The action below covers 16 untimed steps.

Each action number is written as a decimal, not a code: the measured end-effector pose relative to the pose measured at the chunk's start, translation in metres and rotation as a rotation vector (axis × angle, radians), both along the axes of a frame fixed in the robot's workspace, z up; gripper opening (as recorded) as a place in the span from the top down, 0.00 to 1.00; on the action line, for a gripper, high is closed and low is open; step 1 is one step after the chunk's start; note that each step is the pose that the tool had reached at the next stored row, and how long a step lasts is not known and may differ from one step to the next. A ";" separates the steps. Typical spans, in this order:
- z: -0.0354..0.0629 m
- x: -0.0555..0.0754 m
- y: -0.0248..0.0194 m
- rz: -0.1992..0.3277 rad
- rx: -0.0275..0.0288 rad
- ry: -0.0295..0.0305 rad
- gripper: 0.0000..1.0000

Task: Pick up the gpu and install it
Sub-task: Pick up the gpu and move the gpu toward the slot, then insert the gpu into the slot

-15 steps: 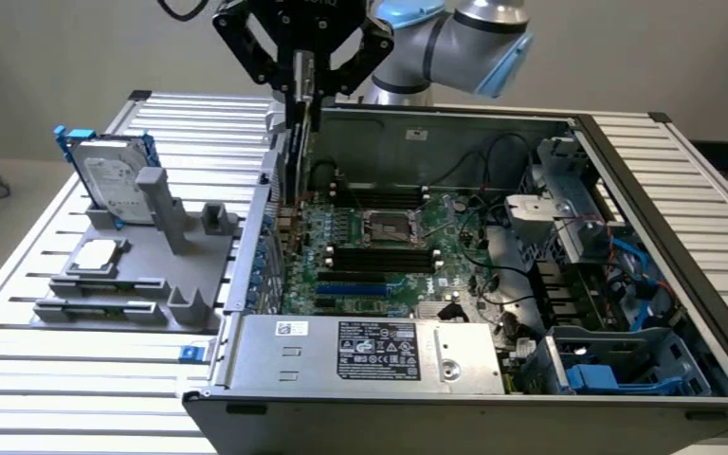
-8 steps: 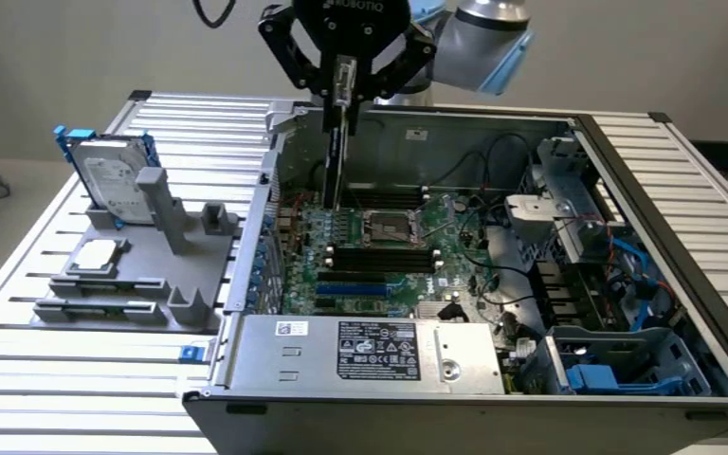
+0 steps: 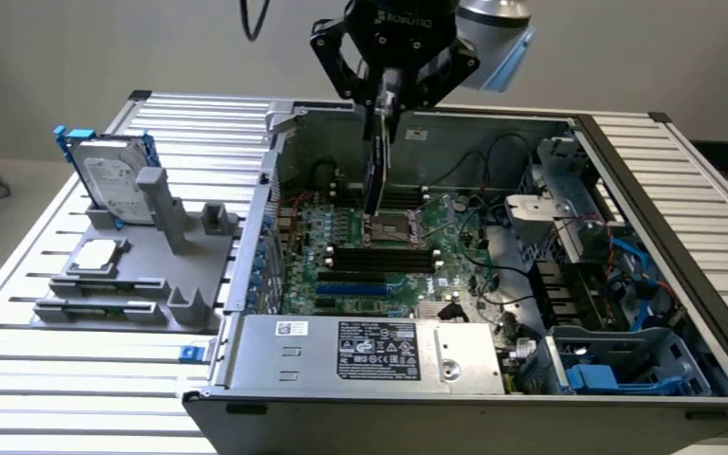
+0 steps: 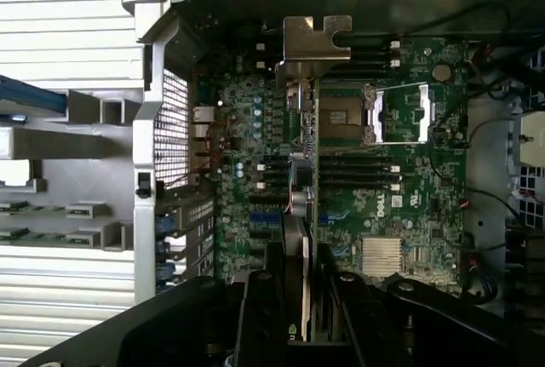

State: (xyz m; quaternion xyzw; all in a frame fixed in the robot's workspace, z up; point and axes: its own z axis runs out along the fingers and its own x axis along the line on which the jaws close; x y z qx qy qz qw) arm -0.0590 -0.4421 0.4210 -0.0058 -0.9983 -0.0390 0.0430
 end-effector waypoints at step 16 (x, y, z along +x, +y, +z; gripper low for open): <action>-0.0070 0.010 0.0078 0.003 0.0000 -0.0184 0.74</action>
